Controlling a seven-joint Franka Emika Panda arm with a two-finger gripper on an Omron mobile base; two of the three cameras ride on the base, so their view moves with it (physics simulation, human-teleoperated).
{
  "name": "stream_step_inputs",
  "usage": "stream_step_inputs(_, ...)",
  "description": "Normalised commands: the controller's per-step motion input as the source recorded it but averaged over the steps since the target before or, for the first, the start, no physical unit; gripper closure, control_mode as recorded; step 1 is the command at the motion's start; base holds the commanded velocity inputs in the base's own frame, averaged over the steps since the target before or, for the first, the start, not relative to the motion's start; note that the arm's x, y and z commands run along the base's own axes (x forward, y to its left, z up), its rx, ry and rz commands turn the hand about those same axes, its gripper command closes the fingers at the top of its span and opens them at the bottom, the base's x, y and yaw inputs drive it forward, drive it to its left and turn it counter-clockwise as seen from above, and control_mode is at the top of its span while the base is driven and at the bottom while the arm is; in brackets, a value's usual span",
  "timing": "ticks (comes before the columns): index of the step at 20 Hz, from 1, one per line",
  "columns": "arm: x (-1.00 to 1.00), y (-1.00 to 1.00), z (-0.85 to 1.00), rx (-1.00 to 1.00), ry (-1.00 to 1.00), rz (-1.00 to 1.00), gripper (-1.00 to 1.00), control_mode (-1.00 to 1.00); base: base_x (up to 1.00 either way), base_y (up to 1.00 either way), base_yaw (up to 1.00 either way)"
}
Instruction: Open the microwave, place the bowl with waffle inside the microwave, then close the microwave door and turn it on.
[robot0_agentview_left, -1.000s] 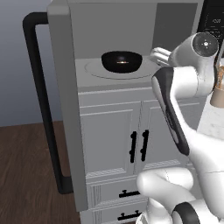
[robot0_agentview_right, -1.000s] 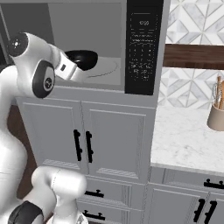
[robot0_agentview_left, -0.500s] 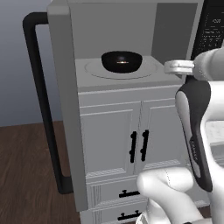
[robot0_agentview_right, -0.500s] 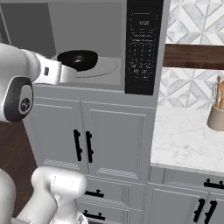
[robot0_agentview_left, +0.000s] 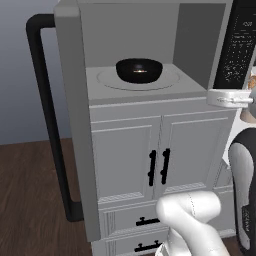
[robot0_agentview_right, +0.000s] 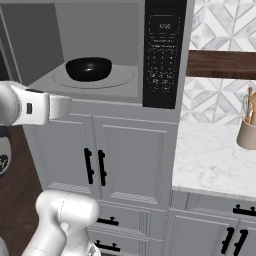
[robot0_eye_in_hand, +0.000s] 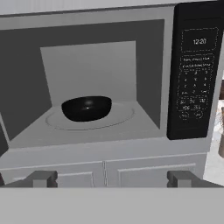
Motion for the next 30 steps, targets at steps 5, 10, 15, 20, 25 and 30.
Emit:
stream_step_inputs(5,-0.45,0.00,-0.05,0.00,-0.07,0.02,-1.00,-1.00,0.00,0.00,0.00)
stream_step_inputs(10,-0.01,0.25,0.00,-0.01,-0.03,0.00,-1.00,-1.00,0.00,0.00,0.00)
stream_step_inputs(15,0.00,0.33,0.00,-0.03,0.00,0.00,-1.00,-1.00,0.00,0.00,0.00)
stream_step_inputs(20,-0.09,0.25,0.00,-0.01,0.00,0.00,-1.00,-1.00,0.00,0.00,0.00)
stream_step_inputs(25,-0.33,0.25,0.00,0.00,-0.04,0.00,-1.00,-1.00,0.00,0.00,0.00)
stream_step_inputs(30,-0.63,0.50,0.00,0.00,-0.10,0.09,-1.00,-1.00,0.00,0.00,0.00)
